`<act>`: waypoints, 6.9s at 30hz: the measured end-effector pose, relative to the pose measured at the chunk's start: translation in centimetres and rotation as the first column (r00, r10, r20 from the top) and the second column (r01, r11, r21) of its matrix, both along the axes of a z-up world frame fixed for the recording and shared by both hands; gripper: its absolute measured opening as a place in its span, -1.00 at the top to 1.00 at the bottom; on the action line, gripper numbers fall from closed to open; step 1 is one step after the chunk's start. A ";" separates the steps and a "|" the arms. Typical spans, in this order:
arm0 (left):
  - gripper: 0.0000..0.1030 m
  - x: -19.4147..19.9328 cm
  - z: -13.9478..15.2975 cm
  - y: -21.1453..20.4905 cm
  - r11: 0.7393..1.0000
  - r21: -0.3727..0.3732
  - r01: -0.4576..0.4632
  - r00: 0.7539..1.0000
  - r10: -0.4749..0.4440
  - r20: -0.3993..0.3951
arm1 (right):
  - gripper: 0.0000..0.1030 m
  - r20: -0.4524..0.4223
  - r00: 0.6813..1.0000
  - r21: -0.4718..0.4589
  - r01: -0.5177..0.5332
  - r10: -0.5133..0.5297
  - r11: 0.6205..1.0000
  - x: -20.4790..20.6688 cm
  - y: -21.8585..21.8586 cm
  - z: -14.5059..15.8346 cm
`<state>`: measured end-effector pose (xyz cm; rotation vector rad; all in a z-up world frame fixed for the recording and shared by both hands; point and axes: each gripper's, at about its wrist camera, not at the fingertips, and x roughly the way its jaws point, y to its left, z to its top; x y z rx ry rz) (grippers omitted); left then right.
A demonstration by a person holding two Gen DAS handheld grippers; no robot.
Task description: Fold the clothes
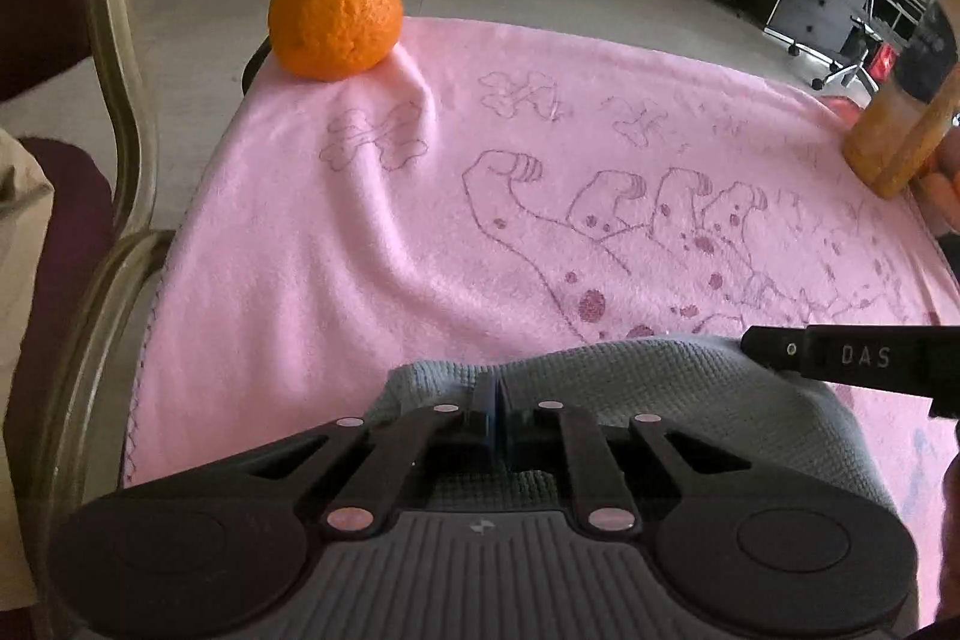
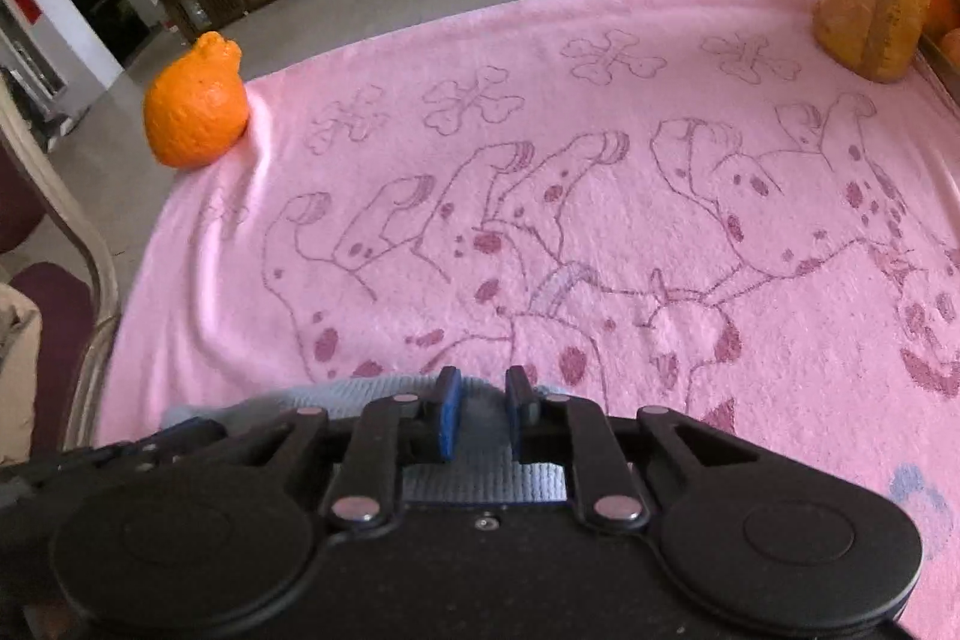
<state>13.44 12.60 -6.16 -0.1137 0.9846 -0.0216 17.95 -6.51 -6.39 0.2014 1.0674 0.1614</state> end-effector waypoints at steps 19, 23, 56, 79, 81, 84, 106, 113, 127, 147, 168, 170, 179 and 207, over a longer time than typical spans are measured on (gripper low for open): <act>0.76 -14.7 5.1 3.6 0.979 -0.198 -0.037 0.997 0.050 0.062 | 0.26 0.085 0.995 0.090 -0.060 0.052 0.994 -15.9 -7.6 9.0; 0.76 -16.0 4.9 4.1 0.970 -0.237 -0.060 0.994 0.081 0.077 | 0.41 0.114 0.990 0.109 -0.091 0.078 0.990 -18.2 -6.2 8.7; 0.74 -9.3 3.1 1.0 0.992 -0.102 -0.068 0.997 0.072 0.040 | 0.63 0.140 0.989 0.149 -0.069 0.048 0.986 -12.9 -3.4 7.4; 0.48 -14.9 2.3 3.4 0.988 -0.126 -0.094 0.996 0.093 -0.012 | 0.53 0.006 0.997 0.174 -0.082 0.083 0.981 -17.1 -5.4 5.8; 0.44 -14.7 1.9 2.9 0.993 -0.082 -0.087 0.996 0.085 -0.028 | 0.53 -0.026 0.995 0.138 -0.093 0.098 0.986 -17.0 -4.5 4.3; 0.43 -15.2 2.4 3.0 0.994 -0.066 -0.088 0.996 0.088 -0.005 | 0.49 -0.029 0.995 0.120 -0.094 0.098 0.988 -17.1 -4.0 3.5; 0.09 -17.9 4.6 4.3 0.987 -0.098 -0.129 0.989 0.135 0.060 | -0.51 0.083 0.994 0.224 -0.089 0.072 0.970 -20.0 -5.8 9.1; -0.14 -18.2 5.0 7.6 0.940 -0.292 -0.175 0.978 0.201 0.060 | -0.63 0.099 0.994 0.233 -0.065 0.043 0.970 -20.6 -6.7 9.5; -0.60 -15.4 0.2 8.7 0.843 -0.480 -0.243 0.966 0.166 -0.197 | -0.97 -0.034 0.999 0.384 0.010 0.004 0.923 -19.2 -9.6 5.2; -0.65 -13.1 -3.4 7.7 0.807 -0.563 -0.177 0.971 0.051 -0.233 | -0.98 -0.191 0.982 0.715 0.131 0.011 0.687 -13.4 -13.5 -4.9; 0.13 -12.9 -1.9 5.7 0.793 -0.565 -0.230 0.973 0.176 -0.149 | -0.45 -0.180 0.983 0.768 0.124 0.026 0.628 -11.0 -10.2 -6.2; 0.19 -13.3 -1.0 5.2 0.825 -0.528 -0.202 0.979 0.167 -0.113 | -0.32 -0.186 0.982 0.765 0.139 0.009 0.629 -11.2 -10.3 -6.2; 0.28 -15.7 3.3 2.0 0.865 -0.495 -0.084 0.991 0.124 0.048 | 0.08 -0.144 0.988 0.718 0.143 -0.056 0.682 -12.9 -10.4 -2.3; 0.26 -4.0 1.0 -33.7 0.869 -0.410 0.277 0.961 -0.240 0.139 | 0.01 0.095 0.920 0.705 0.208 -0.381 0.678 -14.8 -44.7 0.9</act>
